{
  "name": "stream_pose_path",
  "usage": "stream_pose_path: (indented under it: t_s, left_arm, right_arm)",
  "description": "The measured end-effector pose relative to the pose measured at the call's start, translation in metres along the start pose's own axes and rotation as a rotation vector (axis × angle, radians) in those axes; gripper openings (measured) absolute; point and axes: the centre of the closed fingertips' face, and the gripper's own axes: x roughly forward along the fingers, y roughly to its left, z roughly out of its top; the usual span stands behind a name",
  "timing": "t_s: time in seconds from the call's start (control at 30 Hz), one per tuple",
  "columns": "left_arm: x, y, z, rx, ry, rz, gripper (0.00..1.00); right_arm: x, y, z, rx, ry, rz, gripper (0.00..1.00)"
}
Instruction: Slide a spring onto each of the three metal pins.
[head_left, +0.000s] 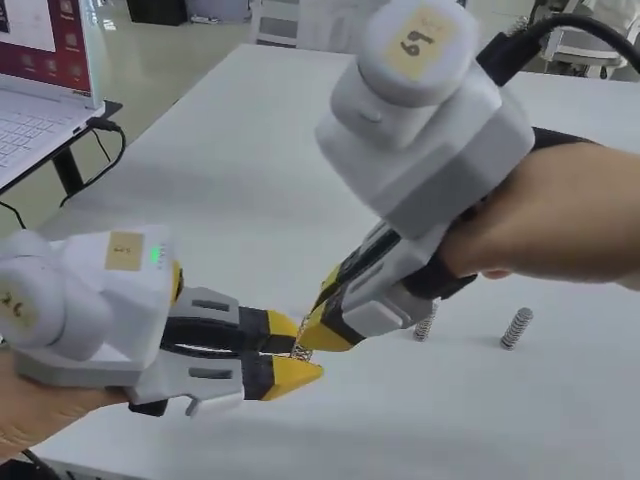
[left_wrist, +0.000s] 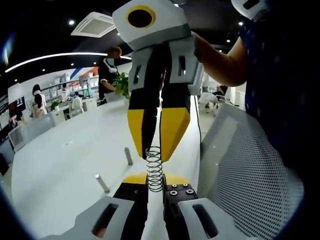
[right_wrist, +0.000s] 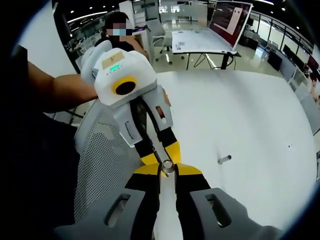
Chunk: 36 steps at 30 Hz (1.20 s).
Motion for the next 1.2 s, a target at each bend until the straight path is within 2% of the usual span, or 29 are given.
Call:
stream_pose_path:
  t_s: [0.07,0.23,0.33,0.43,0.63,0.8,0.97,1.1,1.2]
  left_arm:
    - [0.0,-0.001,0.004,-0.013,-0.021,-0.005,0.02]
    - [0.001,0.0,0.001,-0.017,-0.003,0.0,0.02]
    - [-0.001,0.006,0.002,-0.043,-0.041,0.022,0.03]
    - [0.0,0.006,0.003,-0.055,-0.05,0.027,0.04]
    - [-0.001,0.012,-0.011,-0.087,-0.021,0.04,0.18]
    - [-0.007,0.02,-0.018,-0.118,-0.021,0.067,0.3]
    - [-0.013,0.028,-0.03,-0.162,-0.012,0.106,0.44]
    - [-0.014,0.03,-0.036,-0.182,-0.004,0.128,0.57]
    - [-0.015,0.031,-0.036,-0.197,-0.018,0.139,0.65]
  right_arm:
    - [0.002,0.002,-0.002,-0.031,0.018,0.0,0.08]
    - [0.005,-0.003,-0.003,-0.04,0.029,0.0,0.08]
    - [0.003,-0.004,0.0,-0.032,0.02,-0.007,0.08]
    - [0.003,-0.005,0.0,-0.027,0.024,-0.008,0.08]
    - [0.002,-0.012,-0.002,-0.028,0.036,-0.02,0.08]
    - [-0.003,-0.026,-0.006,-0.012,0.044,-0.05,0.08]
    - [-0.011,-0.048,-0.008,0.018,0.033,-0.091,0.08]
    - [-0.015,-0.06,-0.008,0.029,0.032,-0.121,0.08]
    - [-0.017,-0.071,-0.007,0.039,0.029,-0.14,0.08]
